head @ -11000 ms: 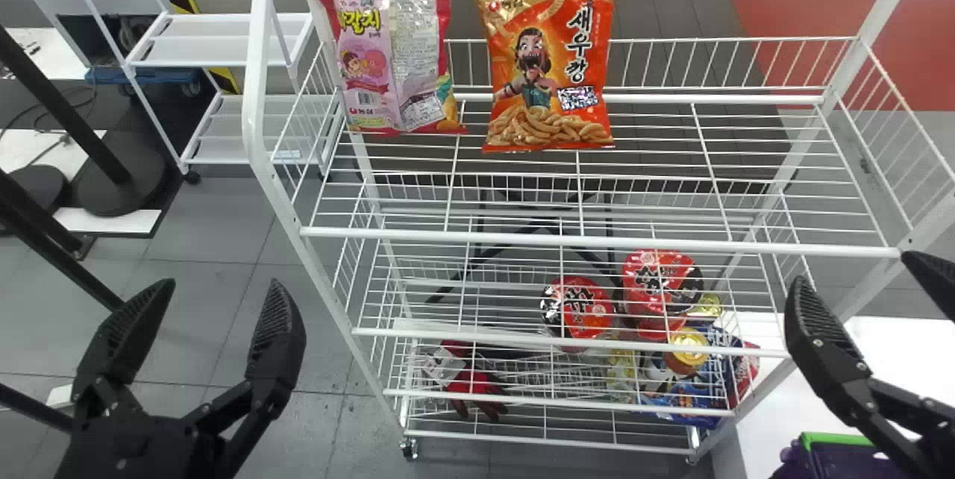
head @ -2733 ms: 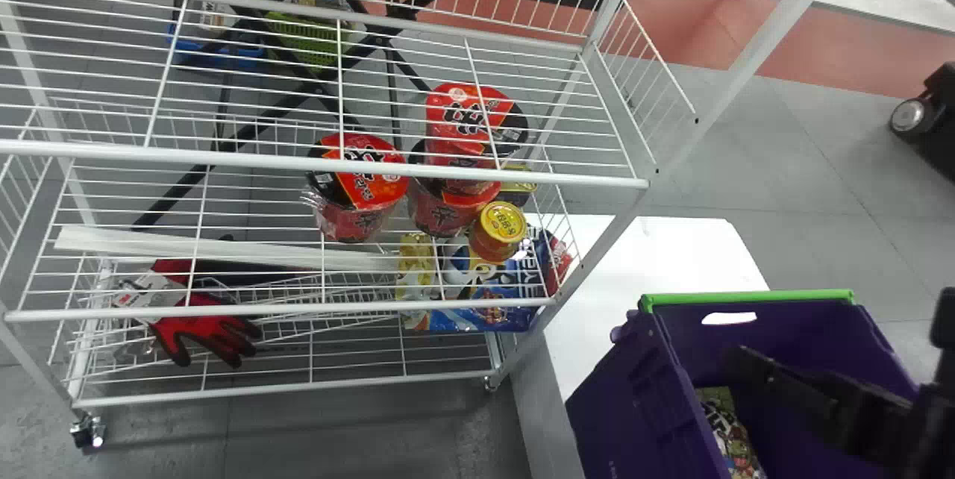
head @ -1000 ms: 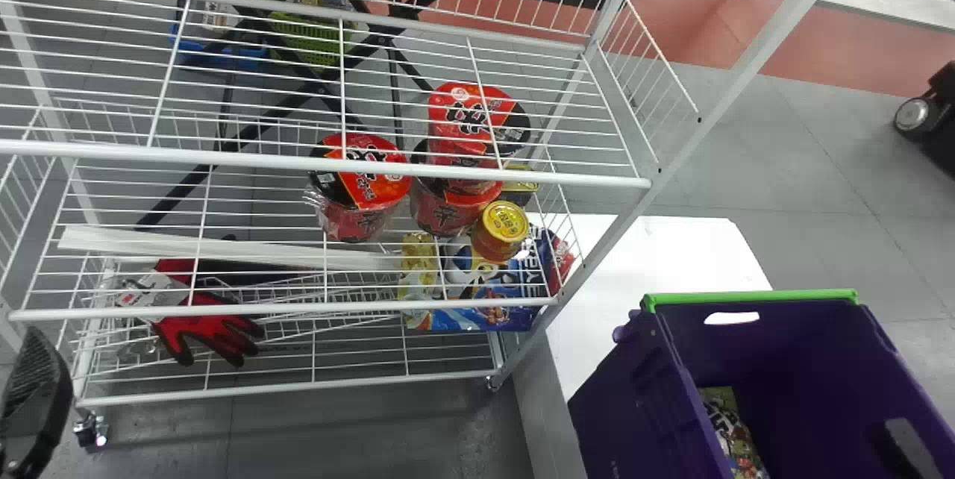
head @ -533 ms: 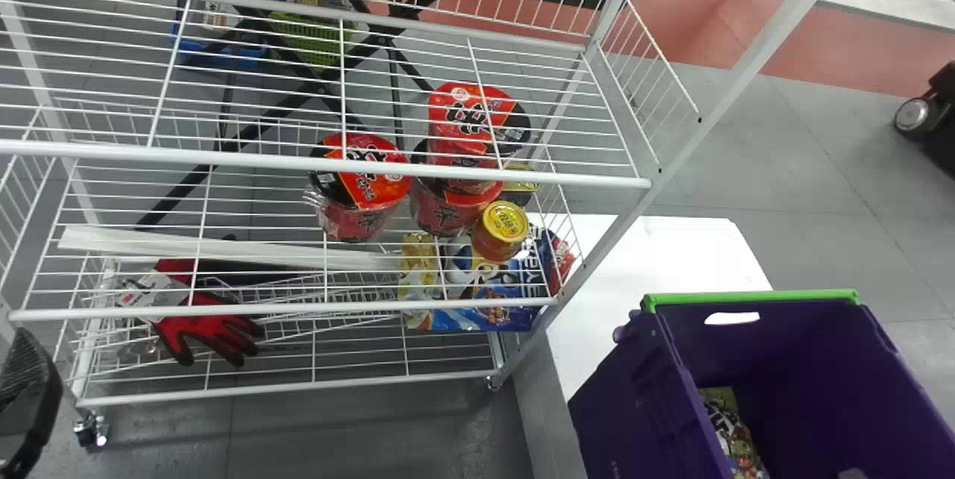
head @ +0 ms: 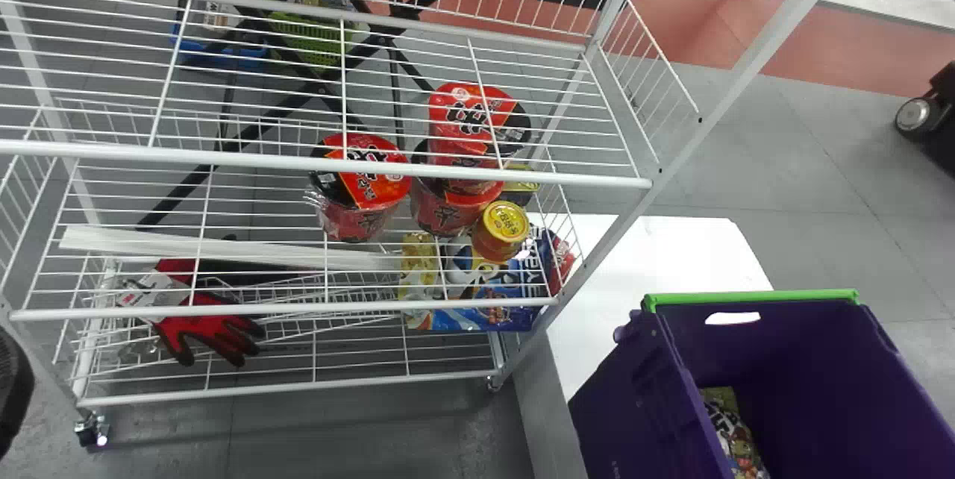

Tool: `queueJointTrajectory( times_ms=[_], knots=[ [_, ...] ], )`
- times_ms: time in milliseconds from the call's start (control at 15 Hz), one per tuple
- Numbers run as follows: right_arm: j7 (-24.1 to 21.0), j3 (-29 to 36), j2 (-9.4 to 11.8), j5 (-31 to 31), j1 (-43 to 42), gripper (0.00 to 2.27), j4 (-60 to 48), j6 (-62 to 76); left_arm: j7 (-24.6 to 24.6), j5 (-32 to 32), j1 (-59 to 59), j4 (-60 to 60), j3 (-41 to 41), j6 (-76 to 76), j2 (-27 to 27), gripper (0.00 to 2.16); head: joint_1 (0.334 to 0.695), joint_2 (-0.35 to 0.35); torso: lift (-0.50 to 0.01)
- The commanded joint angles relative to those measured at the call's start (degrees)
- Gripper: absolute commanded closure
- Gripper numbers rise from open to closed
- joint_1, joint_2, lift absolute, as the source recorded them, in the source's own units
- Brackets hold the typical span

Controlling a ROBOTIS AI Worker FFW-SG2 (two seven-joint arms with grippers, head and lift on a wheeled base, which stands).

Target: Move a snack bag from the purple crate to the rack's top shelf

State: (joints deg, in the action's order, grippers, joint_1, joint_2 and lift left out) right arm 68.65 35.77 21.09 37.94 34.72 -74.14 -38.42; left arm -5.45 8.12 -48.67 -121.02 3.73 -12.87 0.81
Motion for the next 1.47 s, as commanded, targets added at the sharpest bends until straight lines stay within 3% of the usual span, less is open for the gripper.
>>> queueJointTrajectory(
  times_ms=[0, 400, 667, 800, 1000, 1133, 1400],
  knots=[
    [-1.68, 1.32, -0.97, -1.73, 0.26, 0.18, 1.89, 2.77, -0.35, 0.76, 1.03, 1.22, 0.58, 0.00, 0.16, 0.14, 0.695, -0.350, -0.453],
    [-6.07, 1.76, -3.07, -5.69, 0.52, 0.19, 2.42, 7.34, -1.05, 1.29, 1.47, 1.48, 1.11, 0.00, 0.25, 0.14, 0.695, -0.350, -0.453],
    [-6.34, 1.32, -3.34, -6.83, 0.17, 0.22, 2.77, 7.34, -1.05, 1.55, 1.47, 1.66, 1.37, 0.00, 0.25, 0.14, 0.695, -0.350, -0.453],
    [-5.98, 1.32, -3.25, -6.83, 0.17, 0.52, 2.77, 7.17, -1.05, 1.55, 1.47, 1.57, 1.46, 0.00, 0.25, 0.14, 0.695, -0.350, -0.453],
    [-5.19, 1.41, -3.16, -6.74, 0.17, 1.27, 2.77, 7.52, -1.05, 1.55, 1.56, 1.75, 1.55, 0.00, 0.25, 0.14, 0.695, -0.350, -0.453],
    [-4.40, 1.49, -3.16, -6.83, 0.17, 1.40, 2.77, 7.70, -1.31, 1.73, 1.56, 1.75, 1.81, 0.00, 0.25, 0.14, 0.695, -0.350, -0.453],
    [-2.03, 3.43, -2.90, -8.06, 0.09, 1.45, 2.33, 7.87, -1.58, 1.90, 1.56, 1.75, 1.81, 0.00, 0.25, 0.14, 0.695, -0.350, -0.453]
  ],
)
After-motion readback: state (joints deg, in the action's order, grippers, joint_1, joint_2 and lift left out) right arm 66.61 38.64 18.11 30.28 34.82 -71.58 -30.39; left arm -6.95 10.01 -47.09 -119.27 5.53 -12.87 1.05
